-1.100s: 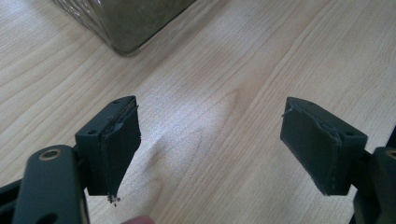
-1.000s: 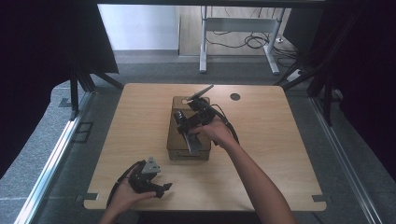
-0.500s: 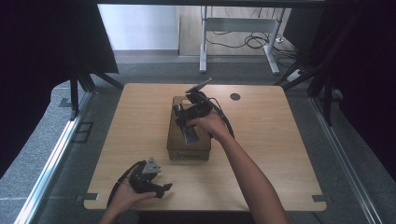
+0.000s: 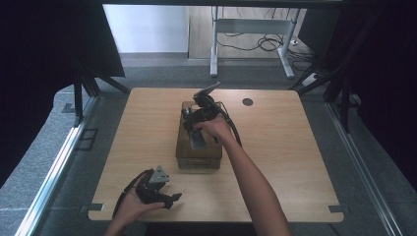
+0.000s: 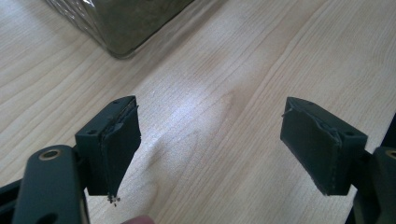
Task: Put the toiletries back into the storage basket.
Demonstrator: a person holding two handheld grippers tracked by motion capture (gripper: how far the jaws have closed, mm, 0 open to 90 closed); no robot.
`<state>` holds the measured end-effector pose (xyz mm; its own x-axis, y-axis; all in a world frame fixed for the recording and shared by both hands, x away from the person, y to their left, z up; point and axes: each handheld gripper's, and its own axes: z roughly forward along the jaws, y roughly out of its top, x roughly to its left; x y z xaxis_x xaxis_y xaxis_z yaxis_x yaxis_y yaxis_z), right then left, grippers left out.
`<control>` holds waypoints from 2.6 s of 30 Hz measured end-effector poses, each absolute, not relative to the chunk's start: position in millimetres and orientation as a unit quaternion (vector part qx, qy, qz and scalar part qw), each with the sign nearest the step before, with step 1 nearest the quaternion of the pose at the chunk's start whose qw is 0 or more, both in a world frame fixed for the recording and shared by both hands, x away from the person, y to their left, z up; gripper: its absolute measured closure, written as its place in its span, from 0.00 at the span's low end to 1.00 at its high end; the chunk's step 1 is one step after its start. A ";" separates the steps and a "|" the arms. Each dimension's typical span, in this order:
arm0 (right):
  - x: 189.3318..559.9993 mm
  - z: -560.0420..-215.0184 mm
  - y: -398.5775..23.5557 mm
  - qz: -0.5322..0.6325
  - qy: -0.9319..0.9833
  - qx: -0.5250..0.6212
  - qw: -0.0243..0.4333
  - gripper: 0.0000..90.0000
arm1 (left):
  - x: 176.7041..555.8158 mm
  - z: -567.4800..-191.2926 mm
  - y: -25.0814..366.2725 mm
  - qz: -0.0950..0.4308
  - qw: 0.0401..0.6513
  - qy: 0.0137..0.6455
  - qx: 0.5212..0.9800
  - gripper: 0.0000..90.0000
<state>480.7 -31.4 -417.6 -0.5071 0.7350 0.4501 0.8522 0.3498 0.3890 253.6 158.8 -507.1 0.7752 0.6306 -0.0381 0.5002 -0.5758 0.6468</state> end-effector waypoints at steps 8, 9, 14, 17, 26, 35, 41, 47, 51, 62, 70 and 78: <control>489.6 -430.2 -26.0 -0.289 -0.804 -0.509 0.102 0.52 | 254.1 -506.5 160.6 0.097 0.333 0.321 0.881 0.23; 490.7 -432.1 -25.5 -0.287 -0.801 -0.515 0.103 0.52 | 254.2 -506.5 160.7 0.097 0.333 0.321 0.881 0.23; 494.3 -442.1 -22.7 -0.287 -0.786 -0.537 0.108 0.52 | 254.5 -506.7 161.0 0.096 0.336 0.322 0.880 0.23; 495.0 -448.9 -22.0 -0.287 -0.778 -0.548 0.109 0.52 | 254.7 -506.8 161.5 0.095 0.337 0.321 0.880 0.23; 495.6 -465.6 -24.6 -0.286 -0.755 -0.578 0.116 0.52 | 254.4 -505.5 161.5 0.095 0.338 0.318 0.881 0.23; 494.4 -476.6 -23.5 -0.275 -0.752 -0.587 0.118 0.51 | 254.6 -506.2 160.8 0.094 0.338 0.319 0.881 0.23; 493.9 -481.7 -23.2 -0.272 -0.748 -0.594 0.115 0.51 | 254.5 -506.2 160.8 0.094 0.338 0.318 0.881 0.23; 494.3 -486.1 -23.3 -0.270 -0.742 -0.602 0.118 0.51 | 254.7 -505.9 161.7 0.094 0.338 0.319 0.880 0.23; 494.0 -488.2 -21.8 -0.268 -0.741 -0.604 0.120 0.51 | 254.7 -506.0 161.2 0.094 0.338 0.319 0.881 0.22; 491.6 -495.2 -16.1 -0.266 -0.740 -0.606 0.123 0.51 | 254.7 -505.7 161.5 0.095 0.339 0.318 0.880 0.23; 491.5 -503.0 -16.2 -0.260 -0.736 -0.613 0.125 0.51 | 254.9 -506.5 160.9 0.094 0.337 0.318 0.881 0.23; 490.8 -506.2 -15.3 -0.258 -0.736 -0.615 0.121 0.50 | 254.8 -506.5 160.8 0.094 0.337 0.318 0.881 0.23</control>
